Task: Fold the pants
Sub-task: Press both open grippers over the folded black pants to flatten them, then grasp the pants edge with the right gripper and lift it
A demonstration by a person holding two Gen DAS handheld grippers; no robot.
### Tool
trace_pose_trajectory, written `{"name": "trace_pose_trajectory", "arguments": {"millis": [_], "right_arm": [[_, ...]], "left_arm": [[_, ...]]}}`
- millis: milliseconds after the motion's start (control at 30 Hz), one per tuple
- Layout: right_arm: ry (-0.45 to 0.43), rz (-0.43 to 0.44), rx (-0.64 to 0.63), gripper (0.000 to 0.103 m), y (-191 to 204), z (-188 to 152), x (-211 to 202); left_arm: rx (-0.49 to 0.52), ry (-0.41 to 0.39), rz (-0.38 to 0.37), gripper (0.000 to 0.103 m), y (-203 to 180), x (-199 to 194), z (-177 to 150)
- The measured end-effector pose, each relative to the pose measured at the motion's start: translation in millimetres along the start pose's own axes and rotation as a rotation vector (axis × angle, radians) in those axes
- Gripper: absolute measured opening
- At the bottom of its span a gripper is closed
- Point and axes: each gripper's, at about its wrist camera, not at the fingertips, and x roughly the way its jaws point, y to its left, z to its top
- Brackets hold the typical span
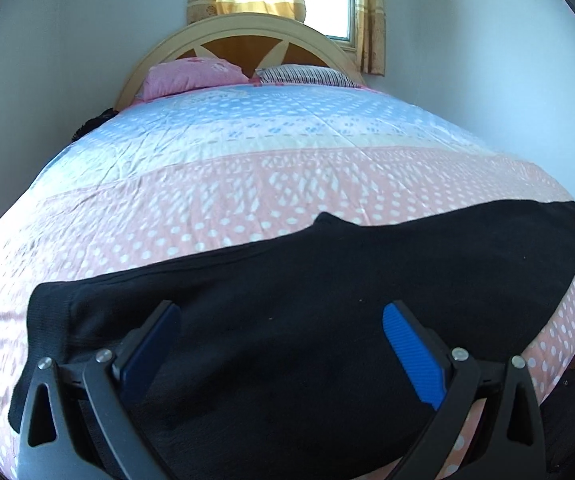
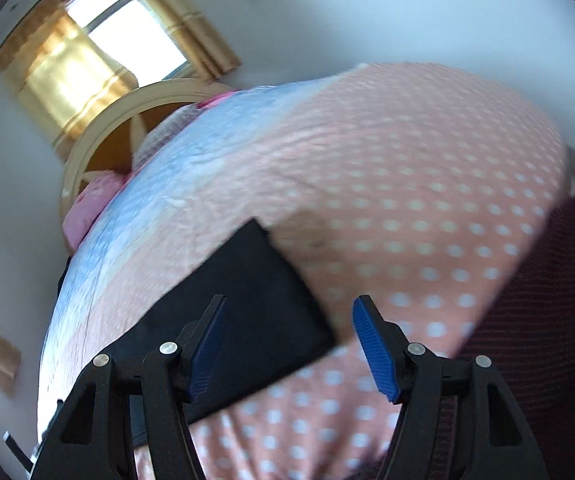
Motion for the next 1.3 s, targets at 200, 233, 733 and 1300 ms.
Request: {"name": "trace_pose_trajectory", "arguments": {"millis": [200,233,733,1300], "right_arm": [[0.085,0.058,0.063,0.064,-19,-3,18],[0.096,0.067,0.06,0.063,-16,-4,19],[0.089,0.112,0.034,0.02,-7,-7,42],[-0.166,0.185,-0.445,0.013,158,-32,-26]], "left_arm": [[-0.015,0.053,-0.022,0.103,2,15,-3],[-0.029,0.069,-0.03,0.103,3,18,-5],[-0.022,0.032,-0.002,0.103,2,14,-14],[-0.177,-0.007,-0.054,0.103,11,-6,-10]]}}
